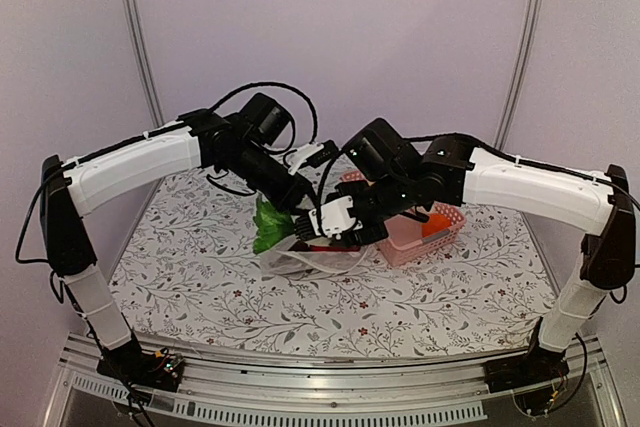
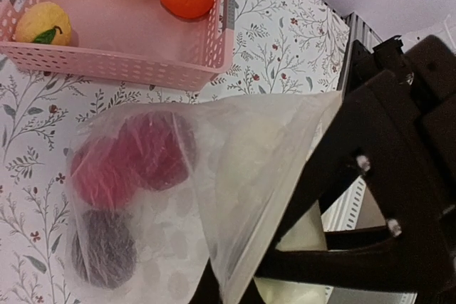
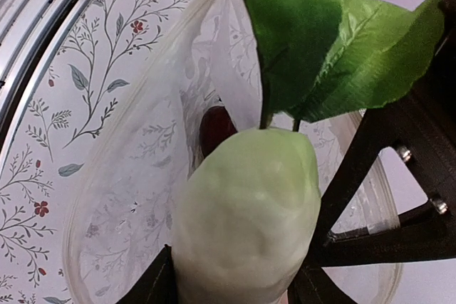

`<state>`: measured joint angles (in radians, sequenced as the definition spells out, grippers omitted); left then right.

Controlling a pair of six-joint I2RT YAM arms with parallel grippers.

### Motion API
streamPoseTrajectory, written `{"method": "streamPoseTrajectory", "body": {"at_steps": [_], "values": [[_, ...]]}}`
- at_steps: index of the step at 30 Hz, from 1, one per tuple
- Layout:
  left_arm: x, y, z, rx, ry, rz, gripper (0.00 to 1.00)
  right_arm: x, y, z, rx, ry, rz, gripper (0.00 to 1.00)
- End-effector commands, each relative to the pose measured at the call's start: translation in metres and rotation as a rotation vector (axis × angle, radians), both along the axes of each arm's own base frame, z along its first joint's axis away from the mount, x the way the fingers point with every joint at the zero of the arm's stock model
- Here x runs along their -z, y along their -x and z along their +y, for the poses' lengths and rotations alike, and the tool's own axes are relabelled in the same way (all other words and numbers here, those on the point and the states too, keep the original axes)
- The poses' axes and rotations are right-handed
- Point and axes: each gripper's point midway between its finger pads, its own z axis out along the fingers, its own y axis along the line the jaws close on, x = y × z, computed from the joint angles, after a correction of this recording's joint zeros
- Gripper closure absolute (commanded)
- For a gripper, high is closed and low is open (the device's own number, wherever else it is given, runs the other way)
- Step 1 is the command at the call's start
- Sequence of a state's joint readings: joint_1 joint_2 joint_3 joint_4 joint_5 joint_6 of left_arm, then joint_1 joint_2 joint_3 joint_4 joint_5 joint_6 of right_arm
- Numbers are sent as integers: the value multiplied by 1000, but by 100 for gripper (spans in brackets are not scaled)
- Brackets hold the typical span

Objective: Place the food in the zip-top bag and seal the zipper
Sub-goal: Place the fake vegetable in the zipper food storage bag.

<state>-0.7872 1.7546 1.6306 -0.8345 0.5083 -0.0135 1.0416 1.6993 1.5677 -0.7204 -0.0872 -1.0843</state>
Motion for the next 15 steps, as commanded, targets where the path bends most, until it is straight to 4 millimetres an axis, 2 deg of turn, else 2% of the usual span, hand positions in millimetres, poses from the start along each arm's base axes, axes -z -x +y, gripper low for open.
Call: {"method": "streamPoseTrajectory", "body": {"at_steps": [1, 6, 15], "values": [[1, -1, 3, 3, -12, 1, 100, 17, -15, -2, 87, 45, -29, 77], [4, 0, 2, 20, -12, -3, 100, 30, -21, -7, 131, 94, -37, 75], [5, -1, -1, 31, 0, 6, 100, 71, -21, -14, 130, 284, -70, 73]]}}
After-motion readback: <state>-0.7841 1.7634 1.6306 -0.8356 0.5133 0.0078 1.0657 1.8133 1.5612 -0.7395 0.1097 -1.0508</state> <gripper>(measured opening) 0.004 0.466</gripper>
